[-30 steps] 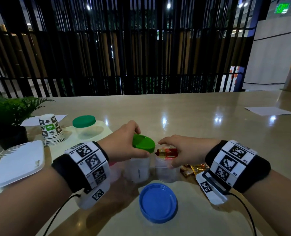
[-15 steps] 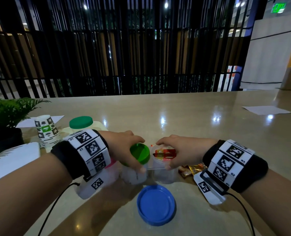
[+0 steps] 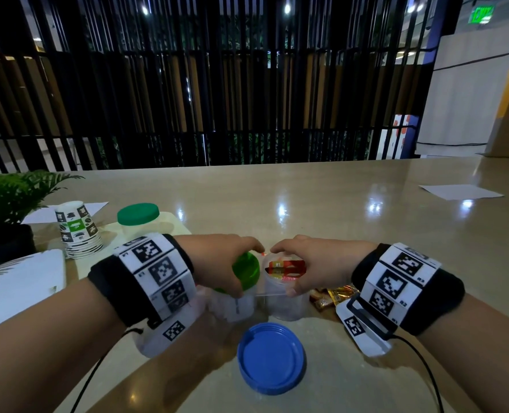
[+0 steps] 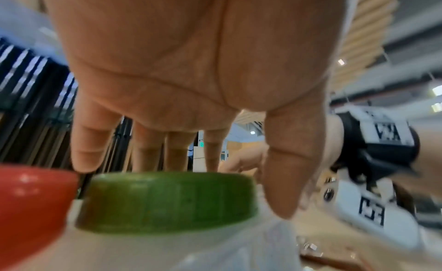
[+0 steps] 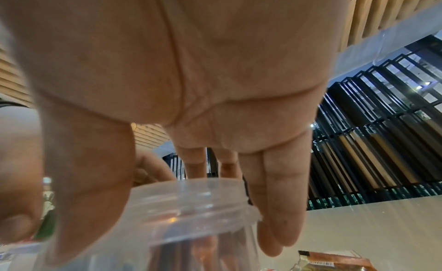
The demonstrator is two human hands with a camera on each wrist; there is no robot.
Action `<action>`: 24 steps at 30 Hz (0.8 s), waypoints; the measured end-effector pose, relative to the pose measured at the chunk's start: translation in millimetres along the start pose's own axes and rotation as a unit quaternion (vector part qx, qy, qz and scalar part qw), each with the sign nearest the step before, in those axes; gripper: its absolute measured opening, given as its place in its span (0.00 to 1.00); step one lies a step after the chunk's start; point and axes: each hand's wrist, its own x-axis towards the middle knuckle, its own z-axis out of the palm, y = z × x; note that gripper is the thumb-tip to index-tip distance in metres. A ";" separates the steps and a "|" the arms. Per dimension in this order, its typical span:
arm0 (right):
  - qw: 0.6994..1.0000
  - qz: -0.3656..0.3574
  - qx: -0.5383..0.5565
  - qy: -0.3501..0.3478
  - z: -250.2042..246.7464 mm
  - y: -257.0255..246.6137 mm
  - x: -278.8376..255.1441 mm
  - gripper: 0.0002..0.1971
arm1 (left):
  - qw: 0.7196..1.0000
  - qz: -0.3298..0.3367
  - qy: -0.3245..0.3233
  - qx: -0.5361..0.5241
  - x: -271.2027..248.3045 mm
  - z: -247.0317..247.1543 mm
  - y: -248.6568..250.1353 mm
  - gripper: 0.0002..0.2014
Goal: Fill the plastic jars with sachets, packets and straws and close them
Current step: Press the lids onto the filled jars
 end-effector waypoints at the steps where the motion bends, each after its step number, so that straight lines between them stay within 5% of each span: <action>1: 1.000 0.000 0.000 -0.001 0.0 -0.1 0.1 0.40 | 1.000 0.013 -0.006 -0.019 -1.0 -0.7 -0.9 0.44; 7: 1.000 -0.001 -0.006 -0.004 -0.3 -0.5 0.3 0.41 | 0.996 -0.066 0.053 0.022 0.3 10.8 -1.8 0.44; 12: 1.000 0.002 -0.006 -0.002 -0.3 -1.1 0.2 0.40 | 0.999 -0.030 0.016 -0.014 -0.4 4.0 0.1 0.41; 16: 1.000 -0.004 -0.011 0.001 -0.1 -0.7 0.4 0.41 | 0.995 -0.081 0.052 0.032 -1.0 7.2 0.5 0.46; 20: 1.000 -0.003 -0.011 0.001 -0.1 -0.6 0.7 0.41 | 0.997 -0.061 0.027 0.032 -0.4 5.3 -0.3 0.40; 24: 1.000 -0.004 -0.017 0.000 -0.3 -0.1 0.6 0.41 | 0.997 -0.060 0.038 0.033 -0.4 7.2 -5.1 0.47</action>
